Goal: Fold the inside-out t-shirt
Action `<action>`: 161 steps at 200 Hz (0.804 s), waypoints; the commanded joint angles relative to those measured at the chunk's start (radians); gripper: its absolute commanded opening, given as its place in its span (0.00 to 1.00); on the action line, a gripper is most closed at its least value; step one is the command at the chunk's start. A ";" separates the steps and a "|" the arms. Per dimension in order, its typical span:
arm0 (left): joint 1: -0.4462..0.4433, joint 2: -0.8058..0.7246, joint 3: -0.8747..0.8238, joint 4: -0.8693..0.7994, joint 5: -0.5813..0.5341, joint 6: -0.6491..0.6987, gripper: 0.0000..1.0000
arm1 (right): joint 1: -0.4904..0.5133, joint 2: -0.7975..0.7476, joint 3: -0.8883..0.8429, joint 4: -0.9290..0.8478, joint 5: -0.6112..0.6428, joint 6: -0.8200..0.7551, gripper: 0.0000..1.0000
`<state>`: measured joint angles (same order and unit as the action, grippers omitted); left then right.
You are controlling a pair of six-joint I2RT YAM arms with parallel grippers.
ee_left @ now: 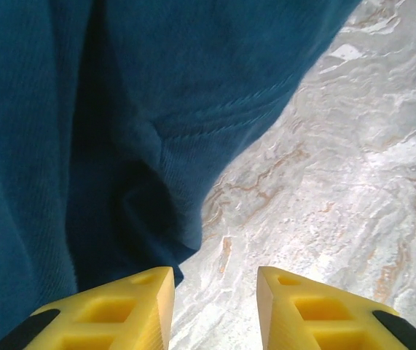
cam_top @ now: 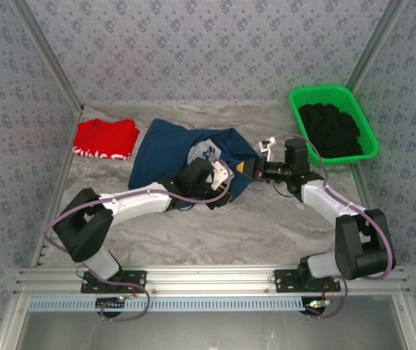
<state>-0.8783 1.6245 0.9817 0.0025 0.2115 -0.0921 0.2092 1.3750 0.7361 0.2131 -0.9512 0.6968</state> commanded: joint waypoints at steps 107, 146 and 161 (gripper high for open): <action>0.107 0.195 0.221 0.011 -0.018 0.035 0.45 | -0.008 0.000 0.030 -0.001 -0.027 0.008 0.00; 0.107 0.216 0.237 0.050 0.075 0.032 0.38 | -0.014 -0.001 0.029 -0.009 -0.025 0.006 0.00; 0.113 0.224 0.245 0.057 0.095 0.029 0.25 | -0.016 0.002 0.029 -0.015 -0.023 0.003 0.00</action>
<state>-0.7738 1.8256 1.1904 0.0135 0.2367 -0.0765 0.2028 1.3750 0.7387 0.2131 -0.9581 0.7002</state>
